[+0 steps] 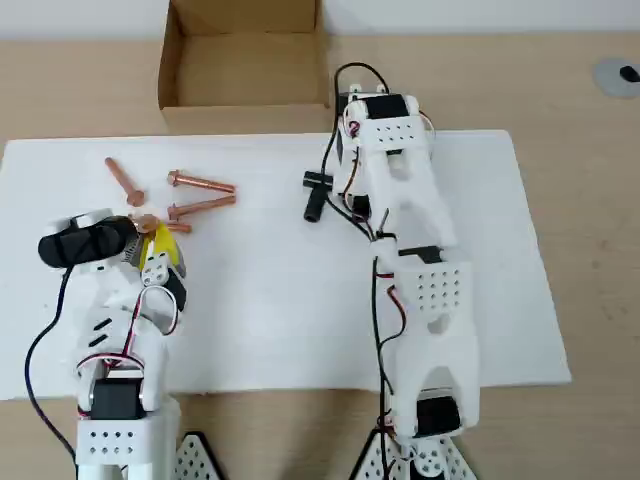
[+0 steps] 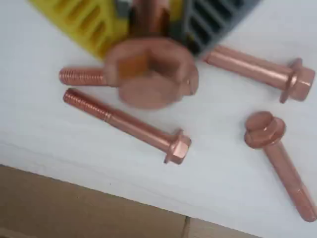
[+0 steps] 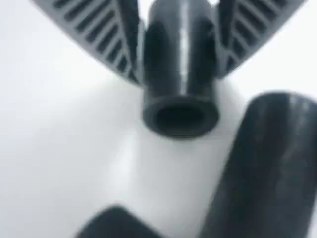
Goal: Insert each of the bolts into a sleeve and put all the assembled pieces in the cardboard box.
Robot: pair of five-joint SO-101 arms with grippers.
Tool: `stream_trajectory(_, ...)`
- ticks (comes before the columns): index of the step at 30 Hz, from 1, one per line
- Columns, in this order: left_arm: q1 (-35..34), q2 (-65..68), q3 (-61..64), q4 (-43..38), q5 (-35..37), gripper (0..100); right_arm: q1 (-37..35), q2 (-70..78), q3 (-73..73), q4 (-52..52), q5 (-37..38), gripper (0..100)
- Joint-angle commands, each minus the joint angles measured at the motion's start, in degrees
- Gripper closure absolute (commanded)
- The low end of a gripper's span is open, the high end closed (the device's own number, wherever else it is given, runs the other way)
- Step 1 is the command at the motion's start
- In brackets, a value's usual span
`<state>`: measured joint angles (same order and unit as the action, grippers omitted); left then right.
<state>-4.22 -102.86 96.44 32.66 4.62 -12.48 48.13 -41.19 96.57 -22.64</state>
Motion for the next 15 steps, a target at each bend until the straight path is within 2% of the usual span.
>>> stream_trajectory(1, 0.6, -0.9, -1.8, -0.2, 0.4, 99, 1.3, -1.5, -4.5, 4.0, 1.8, 98.8)
stream_trajectory(7, 0.4, -0.9, -7.3, 0.0, 0.3, 99, 0.5, -11.4, -11.0, 5.9, 6.1, 98.8)
stream_trajectory(12, 0.3, -0.9, -9.6, 0.2, 0.3, 99, -2.5, -29.5, -10.9, 5.9, 14.1, 98.8)
stream_trajectory(15, 0.8, -0.9, -12.3, 5.4, 0.3, 99, -3.4, -42.6, -5.6, 5.9, 17.9, 98.8)
